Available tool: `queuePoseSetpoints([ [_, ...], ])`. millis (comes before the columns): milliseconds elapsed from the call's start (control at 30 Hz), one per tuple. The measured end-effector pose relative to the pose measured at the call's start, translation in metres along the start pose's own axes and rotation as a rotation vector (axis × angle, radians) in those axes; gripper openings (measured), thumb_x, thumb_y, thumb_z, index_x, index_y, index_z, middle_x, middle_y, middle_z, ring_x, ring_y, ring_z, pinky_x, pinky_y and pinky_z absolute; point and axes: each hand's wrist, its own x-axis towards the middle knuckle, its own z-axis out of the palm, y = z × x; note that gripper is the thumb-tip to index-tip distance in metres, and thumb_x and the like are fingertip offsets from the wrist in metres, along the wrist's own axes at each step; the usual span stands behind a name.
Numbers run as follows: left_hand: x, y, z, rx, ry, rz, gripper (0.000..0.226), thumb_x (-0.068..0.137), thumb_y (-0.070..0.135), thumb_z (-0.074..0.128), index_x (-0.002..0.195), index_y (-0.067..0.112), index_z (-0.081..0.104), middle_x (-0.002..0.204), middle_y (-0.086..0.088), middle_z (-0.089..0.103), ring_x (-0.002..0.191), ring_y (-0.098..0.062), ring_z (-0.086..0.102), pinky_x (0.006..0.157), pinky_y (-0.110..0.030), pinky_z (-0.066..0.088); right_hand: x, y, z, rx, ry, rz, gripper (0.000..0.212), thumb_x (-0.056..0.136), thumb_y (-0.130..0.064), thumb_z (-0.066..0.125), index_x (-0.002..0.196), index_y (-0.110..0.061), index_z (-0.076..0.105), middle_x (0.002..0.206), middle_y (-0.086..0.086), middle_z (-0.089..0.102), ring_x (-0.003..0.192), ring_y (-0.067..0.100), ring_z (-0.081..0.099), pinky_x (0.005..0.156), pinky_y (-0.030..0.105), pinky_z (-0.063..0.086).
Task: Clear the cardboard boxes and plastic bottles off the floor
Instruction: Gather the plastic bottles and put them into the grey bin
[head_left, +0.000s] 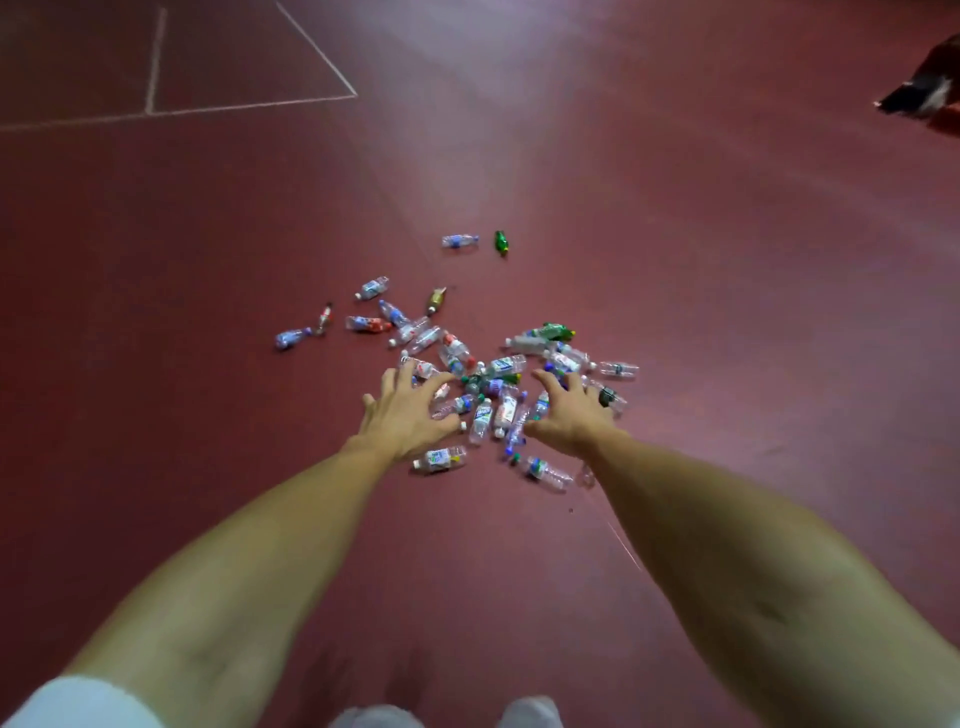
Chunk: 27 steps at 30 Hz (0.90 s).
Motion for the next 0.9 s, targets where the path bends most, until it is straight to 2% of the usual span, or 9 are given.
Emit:
queuePoseSetpoints([
  [133,0.046,-0.020,-0.012,-0.020,0.024,-0.083,0.063,0.091,0.051,0.056,0.150,0.043,0.032,0.166,-0.009,0.005,0.151,-0.030,0.006,0.116,-0.063,0.017,0.066,-0.024,-0.006,-0.036,-0.048,-0.074,0.082,0.084,-0.043,0.064,0.154,-0.040,0.021,0.157,0.009,0.023,0.141,0.037,0.028,0.110,0.059,0.033],
  [333,0.139,-0.063,-0.015,-0.018,0.008,-0.109,0.066,0.091,0.051,0.056,0.151,0.044,0.029,0.166,-0.009,0.003,0.151,-0.030,0.004,0.116,-0.064,0.018,0.170,-0.054,0.002,-0.102,-0.105,-0.097,0.081,0.086,-0.048,0.064,0.154,-0.042,0.020,0.160,0.006,0.019,0.145,0.037,0.020,0.113,0.061,0.030],
  [600,0.288,-0.092,-0.063,-0.038,0.041,-0.016,0.067,0.090,0.053,0.057,0.150,0.044,0.031,0.166,-0.007,0.001,0.152,-0.030,0.000,0.116,-0.065,0.017,0.293,-0.103,-0.012,-0.139,-0.063,-0.081,0.083,0.087,-0.056,0.062,0.155,-0.042,0.017,0.164,0.006,0.013,0.147,0.038,0.017,0.112,0.063,0.031],
  [733,0.330,-0.099,-0.077,-0.006,0.027,0.006,0.067,0.089,0.053,0.057,0.151,0.045,0.031,0.167,-0.006,0.000,0.153,-0.030,-0.001,0.116,-0.066,0.016,0.332,-0.118,-0.029,-0.150,-0.042,-0.081,0.081,0.089,-0.057,0.057,0.156,-0.042,0.014,0.164,0.007,0.013,0.147,0.038,0.018,0.112,0.063,0.031],
  [900,0.375,-0.104,-0.077,-0.010,0.009,-0.025,0.067,0.090,0.052,0.056,0.151,0.044,0.031,0.167,-0.008,-0.002,0.153,-0.031,-0.002,0.115,-0.067,0.016,0.381,-0.122,-0.045,-0.184,-0.046,-0.079,0.080,0.088,-0.058,0.059,0.155,-0.042,0.018,0.163,0.008,0.014,0.146,0.040,0.020,0.113,0.063,0.030],
])
